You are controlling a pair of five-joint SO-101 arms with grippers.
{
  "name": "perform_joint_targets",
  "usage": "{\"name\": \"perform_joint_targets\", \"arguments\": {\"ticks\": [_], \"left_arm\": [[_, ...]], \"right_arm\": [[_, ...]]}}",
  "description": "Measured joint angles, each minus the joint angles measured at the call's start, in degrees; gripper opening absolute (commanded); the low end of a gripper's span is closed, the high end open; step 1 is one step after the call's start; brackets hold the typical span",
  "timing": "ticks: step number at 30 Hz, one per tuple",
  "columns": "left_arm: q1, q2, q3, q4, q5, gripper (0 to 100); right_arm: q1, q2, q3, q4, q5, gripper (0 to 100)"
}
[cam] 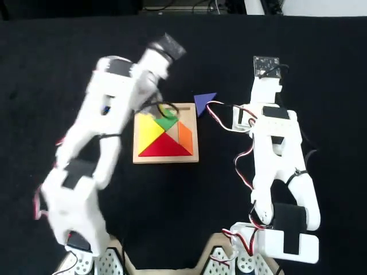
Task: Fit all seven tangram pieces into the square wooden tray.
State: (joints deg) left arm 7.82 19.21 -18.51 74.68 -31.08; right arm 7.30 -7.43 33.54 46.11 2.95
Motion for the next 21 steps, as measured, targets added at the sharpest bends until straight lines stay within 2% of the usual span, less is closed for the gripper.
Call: {"name": "perform_joint_targets", "arguments": {"ticks": [2, 5, 8, 10, 12, 17, 21], "left_arm": [[-3.60, -6.59, 0.00, 0.44, -0.79, 31], [-10.64, -13.10, 0.00, 0.62, -5.80, 31], [-17.23, -13.36, 2.02, -0.62, -13.45, 31], [-19.69, -10.81, 3.08, -4.13, -15.74, 31], [-20.75, -6.68, 3.43, -10.46, -15.12, 31], [-23.65, 5.27, 3.43, -28.92, -8.00, 31], [-24.70, 14.15, 3.43, -37.98, -6.24, 31]], "right_arm": [[0.00, 0.00, 0.00, 0.00, 0.00, 1.1], [0.00, 0.00, 0.00, 0.00, 0.00, 1.1], [0.00, 0.00, 0.00, 0.00, 0.00, 1.1], [0.00, 0.00, 0.00, 0.00, 0.00, 1.1], [0.00, 0.00, 0.00, 0.00, 0.00, 1.1], [0.00, 0.00, 1.49, -1.23, 0.00, 1.1], [0.00, 0.00, 2.90, -4.04, 0.00, 1.1]]}}
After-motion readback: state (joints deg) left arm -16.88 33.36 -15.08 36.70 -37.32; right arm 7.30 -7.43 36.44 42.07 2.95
